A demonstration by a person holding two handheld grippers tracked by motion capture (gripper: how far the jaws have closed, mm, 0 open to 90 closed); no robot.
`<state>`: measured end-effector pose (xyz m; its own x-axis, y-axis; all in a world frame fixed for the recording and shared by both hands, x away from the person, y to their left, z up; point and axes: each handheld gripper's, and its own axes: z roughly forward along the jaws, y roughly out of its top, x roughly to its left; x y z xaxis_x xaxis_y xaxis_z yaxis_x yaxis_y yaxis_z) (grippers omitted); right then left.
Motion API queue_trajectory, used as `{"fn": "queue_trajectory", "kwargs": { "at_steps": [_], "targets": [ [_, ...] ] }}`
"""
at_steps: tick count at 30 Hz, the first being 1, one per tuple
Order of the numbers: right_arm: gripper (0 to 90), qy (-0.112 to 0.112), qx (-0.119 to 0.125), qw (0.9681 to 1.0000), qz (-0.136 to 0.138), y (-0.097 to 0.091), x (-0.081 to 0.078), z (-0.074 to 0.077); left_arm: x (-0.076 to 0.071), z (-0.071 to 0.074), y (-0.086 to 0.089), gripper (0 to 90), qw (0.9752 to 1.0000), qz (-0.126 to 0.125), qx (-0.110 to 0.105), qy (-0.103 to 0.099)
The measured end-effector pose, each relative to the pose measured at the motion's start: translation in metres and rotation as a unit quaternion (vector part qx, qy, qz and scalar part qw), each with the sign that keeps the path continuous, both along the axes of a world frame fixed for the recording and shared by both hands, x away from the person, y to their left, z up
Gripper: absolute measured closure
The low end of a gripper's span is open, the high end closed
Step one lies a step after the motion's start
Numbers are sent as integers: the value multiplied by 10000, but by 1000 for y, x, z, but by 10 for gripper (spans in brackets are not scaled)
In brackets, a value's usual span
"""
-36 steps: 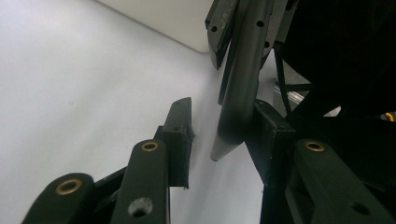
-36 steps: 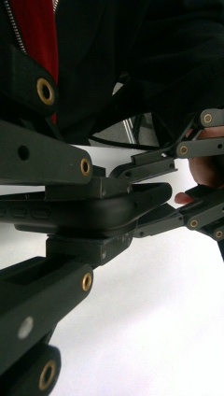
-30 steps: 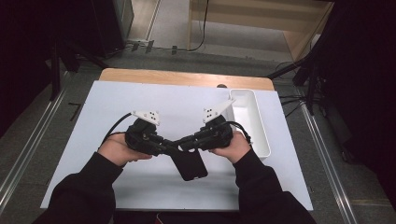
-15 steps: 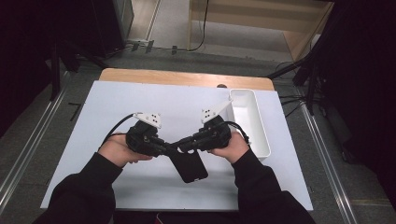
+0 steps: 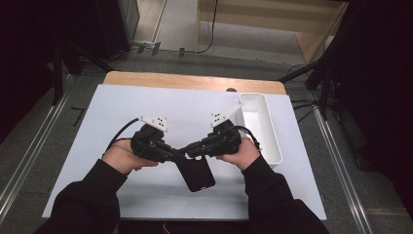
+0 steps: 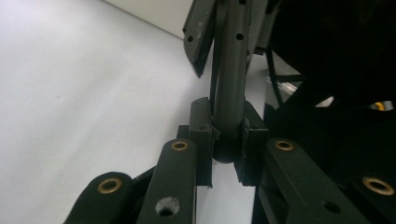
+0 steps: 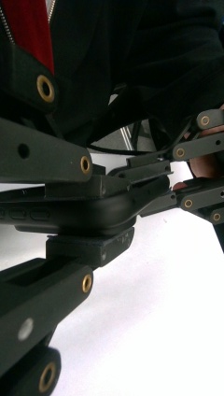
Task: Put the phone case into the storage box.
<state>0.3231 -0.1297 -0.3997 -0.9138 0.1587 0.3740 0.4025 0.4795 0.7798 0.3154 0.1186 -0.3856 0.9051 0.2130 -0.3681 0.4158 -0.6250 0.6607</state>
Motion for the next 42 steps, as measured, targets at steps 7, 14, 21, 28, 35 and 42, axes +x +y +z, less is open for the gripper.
{"fn": "queue_trajectory", "kwargs": {
  "at_steps": [7,14,21,28,35,42],
  "targets": [
    [567,-195,144,9995,-178,-4,-2,7,0,2,1,796,9999,110,28,40],
    [445,-312,187,9978,-546,-8,-4,10,3,7,8,795,9994,333,40,127],
    [347,-352,126,9954,-880,-11,-4,13,7,14,17,794,9981,581,90,159],
    [230,-319,61,9926,-1170,-14,-3,11,7,18,23,794,9973,704,185,112],
    [0,-285,-50,9894,-1422,-16,-3,2,8,23,28,793,9949,971,278,68],
    [0,-276,-120,9840,-1758,-13,-8,-5,10,25,30,793,9921,1177,424,56]
  ]
}}
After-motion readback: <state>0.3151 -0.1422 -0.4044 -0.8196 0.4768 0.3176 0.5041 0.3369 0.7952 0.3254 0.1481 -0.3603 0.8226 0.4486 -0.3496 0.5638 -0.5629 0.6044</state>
